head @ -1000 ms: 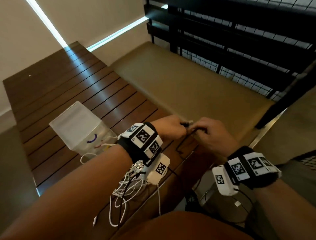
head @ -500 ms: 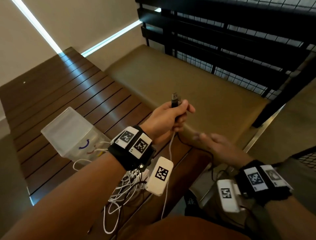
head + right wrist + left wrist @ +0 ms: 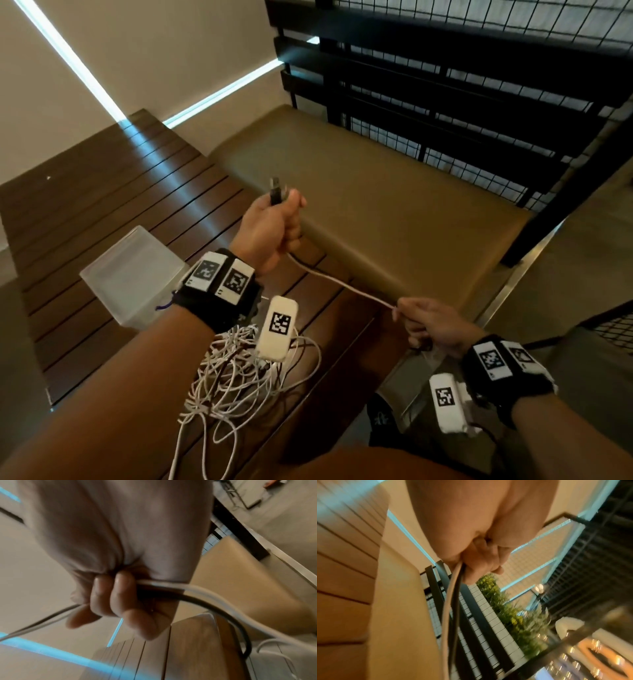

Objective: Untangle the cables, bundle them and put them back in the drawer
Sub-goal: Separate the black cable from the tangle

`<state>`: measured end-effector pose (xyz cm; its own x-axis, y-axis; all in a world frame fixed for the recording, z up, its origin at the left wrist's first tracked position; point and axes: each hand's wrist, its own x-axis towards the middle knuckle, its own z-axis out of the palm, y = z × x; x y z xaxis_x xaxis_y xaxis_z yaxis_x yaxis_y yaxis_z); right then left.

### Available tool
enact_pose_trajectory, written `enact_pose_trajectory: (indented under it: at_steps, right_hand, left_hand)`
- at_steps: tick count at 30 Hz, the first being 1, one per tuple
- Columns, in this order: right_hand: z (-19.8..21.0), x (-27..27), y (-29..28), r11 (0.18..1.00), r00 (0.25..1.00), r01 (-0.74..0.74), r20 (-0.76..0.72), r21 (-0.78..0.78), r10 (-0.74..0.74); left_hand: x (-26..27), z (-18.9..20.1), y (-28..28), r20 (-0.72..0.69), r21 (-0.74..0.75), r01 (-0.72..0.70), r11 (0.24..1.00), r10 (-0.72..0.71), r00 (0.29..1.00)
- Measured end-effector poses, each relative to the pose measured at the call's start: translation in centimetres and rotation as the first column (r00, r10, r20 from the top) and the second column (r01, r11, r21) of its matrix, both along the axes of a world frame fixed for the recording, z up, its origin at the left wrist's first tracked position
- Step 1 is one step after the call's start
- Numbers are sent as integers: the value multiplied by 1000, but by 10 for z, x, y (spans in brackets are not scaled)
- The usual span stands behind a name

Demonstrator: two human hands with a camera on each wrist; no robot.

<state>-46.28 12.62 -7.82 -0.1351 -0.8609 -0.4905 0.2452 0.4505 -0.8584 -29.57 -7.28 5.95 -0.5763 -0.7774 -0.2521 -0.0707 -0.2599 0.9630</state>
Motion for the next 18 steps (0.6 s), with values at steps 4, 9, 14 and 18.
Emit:
enact_pose_trajectory:
  at_steps: [4,9,14,18]
  right_hand:
    - [2,11,-19,994,972,-101,-209,31,106]
    - [35,38,-55,986,965,-139,-238,-91,114]
    - [55,30,-65,975,985,-167,-68,-148,159]
    - [38,-9,-47,990,989,-113,-102,-89,104]
  left_hand:
    - [13,-15,8,352,-344,258,903,-131,927]
    - [9,-26,25,818,-335,817,469,-285,499]
    - [13,-23,21,814,-283,821,496,-328,479]
    - [35,6,-26,680,-471,572,671,-138,720]
